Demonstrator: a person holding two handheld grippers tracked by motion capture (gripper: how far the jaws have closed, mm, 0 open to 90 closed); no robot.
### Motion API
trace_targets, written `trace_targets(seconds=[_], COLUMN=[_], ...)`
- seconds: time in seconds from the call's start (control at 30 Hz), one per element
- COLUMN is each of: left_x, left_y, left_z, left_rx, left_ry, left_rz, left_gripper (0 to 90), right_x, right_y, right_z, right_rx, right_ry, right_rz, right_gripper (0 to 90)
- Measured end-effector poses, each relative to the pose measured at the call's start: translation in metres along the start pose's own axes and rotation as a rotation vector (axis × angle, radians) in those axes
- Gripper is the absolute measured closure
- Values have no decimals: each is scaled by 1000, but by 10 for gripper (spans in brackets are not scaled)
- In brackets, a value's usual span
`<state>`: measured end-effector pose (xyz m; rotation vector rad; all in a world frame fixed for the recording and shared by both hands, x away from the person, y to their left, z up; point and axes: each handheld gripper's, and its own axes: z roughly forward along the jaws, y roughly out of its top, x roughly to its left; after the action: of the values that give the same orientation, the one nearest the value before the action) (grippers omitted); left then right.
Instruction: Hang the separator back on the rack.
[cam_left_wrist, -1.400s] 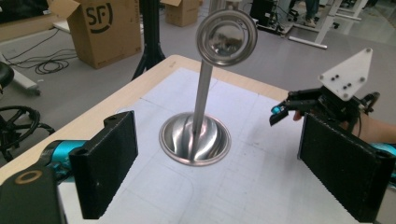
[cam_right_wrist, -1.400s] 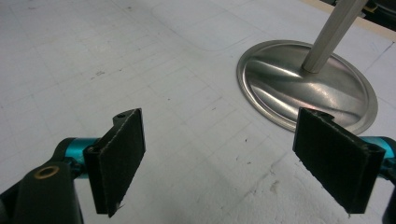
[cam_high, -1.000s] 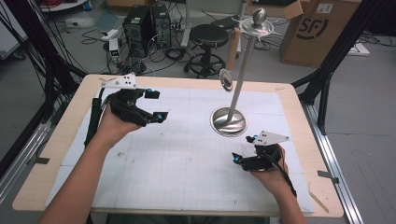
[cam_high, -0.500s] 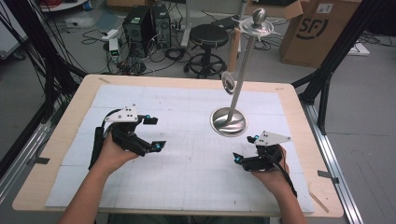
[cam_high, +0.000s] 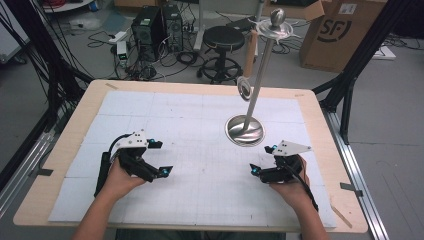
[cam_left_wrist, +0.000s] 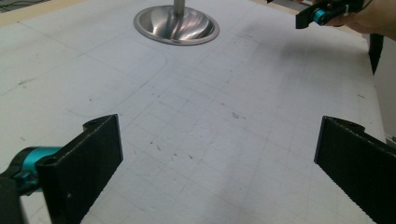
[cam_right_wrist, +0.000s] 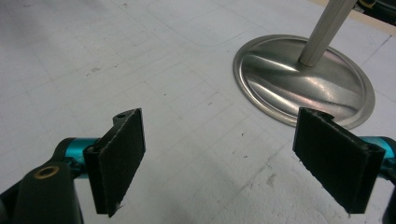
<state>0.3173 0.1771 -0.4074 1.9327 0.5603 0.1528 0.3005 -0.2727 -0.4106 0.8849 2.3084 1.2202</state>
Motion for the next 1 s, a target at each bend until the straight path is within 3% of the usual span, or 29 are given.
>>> trace_targets(seconds=[0.13, 0.33, 0.7, 1.0], left_x=[5, 11, 16, 16], left_y=[-7, -9, -13, -14], left_z=[1, -4, -5, -3], left_rx=[41, 34, 35, 46], left_ry=[42, 68, 76, 83], left_rz=[-19, -35, -73, -75], left_gripper=[16, 16, 16, 17], right_x=[-2, -3, 0, 0], right_y=[-2, -4, -5, -6], right_z=[-1, 1, 4, 3], right_rx=[0, 9, 30, 25], right_ry=[1, 2, -3, -2], right_rz=[7, 11, -4, 2], right_gripper=[157, 157, 157, 157])
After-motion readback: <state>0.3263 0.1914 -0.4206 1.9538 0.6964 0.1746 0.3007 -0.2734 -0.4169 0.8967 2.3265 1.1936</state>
